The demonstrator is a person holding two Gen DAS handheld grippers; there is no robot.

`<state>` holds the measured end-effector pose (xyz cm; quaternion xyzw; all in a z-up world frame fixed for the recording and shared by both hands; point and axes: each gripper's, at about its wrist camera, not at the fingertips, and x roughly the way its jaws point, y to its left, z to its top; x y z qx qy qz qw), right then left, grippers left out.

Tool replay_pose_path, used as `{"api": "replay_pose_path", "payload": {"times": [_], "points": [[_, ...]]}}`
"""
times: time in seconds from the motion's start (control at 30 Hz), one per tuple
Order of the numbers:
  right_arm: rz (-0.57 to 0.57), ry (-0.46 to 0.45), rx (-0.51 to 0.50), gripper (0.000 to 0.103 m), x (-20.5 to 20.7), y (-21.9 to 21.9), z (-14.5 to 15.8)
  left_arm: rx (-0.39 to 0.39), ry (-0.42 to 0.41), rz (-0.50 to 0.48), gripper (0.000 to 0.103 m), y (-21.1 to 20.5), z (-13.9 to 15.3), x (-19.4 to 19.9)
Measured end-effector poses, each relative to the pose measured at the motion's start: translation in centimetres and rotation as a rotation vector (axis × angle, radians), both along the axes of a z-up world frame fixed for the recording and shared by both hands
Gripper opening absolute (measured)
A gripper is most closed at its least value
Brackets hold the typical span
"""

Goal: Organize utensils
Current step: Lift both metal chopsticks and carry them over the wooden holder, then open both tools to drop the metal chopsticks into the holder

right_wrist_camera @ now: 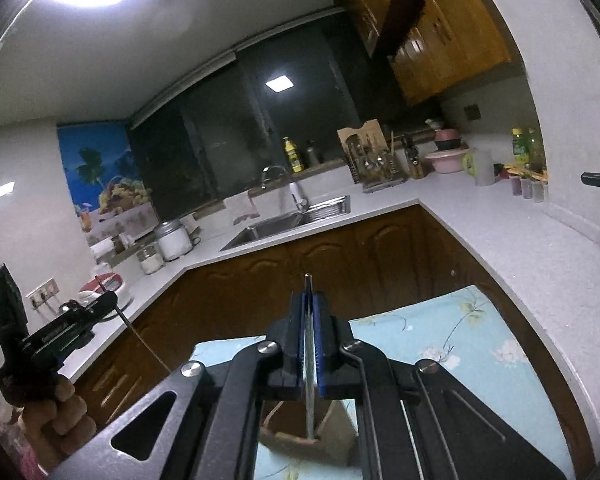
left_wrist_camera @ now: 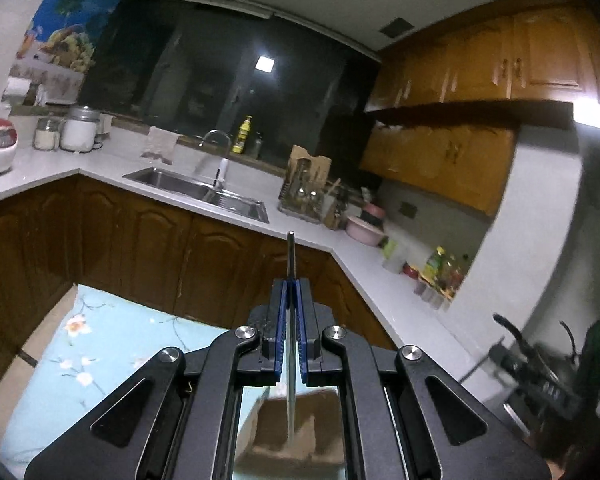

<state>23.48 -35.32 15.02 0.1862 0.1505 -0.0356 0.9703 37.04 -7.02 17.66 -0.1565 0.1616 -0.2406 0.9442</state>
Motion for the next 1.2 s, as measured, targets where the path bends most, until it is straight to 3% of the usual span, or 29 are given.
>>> {"api": "replay_pose_path", "payload": {"times": [0.23,0.53,0.67,1.03,1.13,1.17,1.2], "points": [[-0.015,0.037,0.007,0.004,3.1,0.5,-4.5,-0.033,0.085,0.049,0.004,-1.9,-6.2,2.9],[-0.015,0.093,0.025,0.004,4.4,1.2,-9.2,0.068,0.134,0.019,0.004,-4.0,-11.6,3.1],[-0.010,0.109,0.041,0.004,4.6,0.5,-9.4,0.103,0.151,0.022,0.005,-4.4,-12.9,3.4],[0.000,0.143,0.053,0.006,5.1,0.3,-9.4,0.129,0.176,0.003,0.006,-4.4,-12.2,3.5],[0.016,0.152,0.078,0.011,5.3,0.1,-9.6,0.124,0.192,0.001,0.014,-4.1,-11.8,3.2],[0.011,0.155,0.080,0.018,5.3,0.0,-9.6,0.123,0.186,-0.001,0.016,-4.0,-11.6,2.9],[0.010,0.153,0.086,0.038,5.1,-0.2,-9.6,0.122,0.184,0.001,0.023,-3.8,-11.3,2.6]]}}
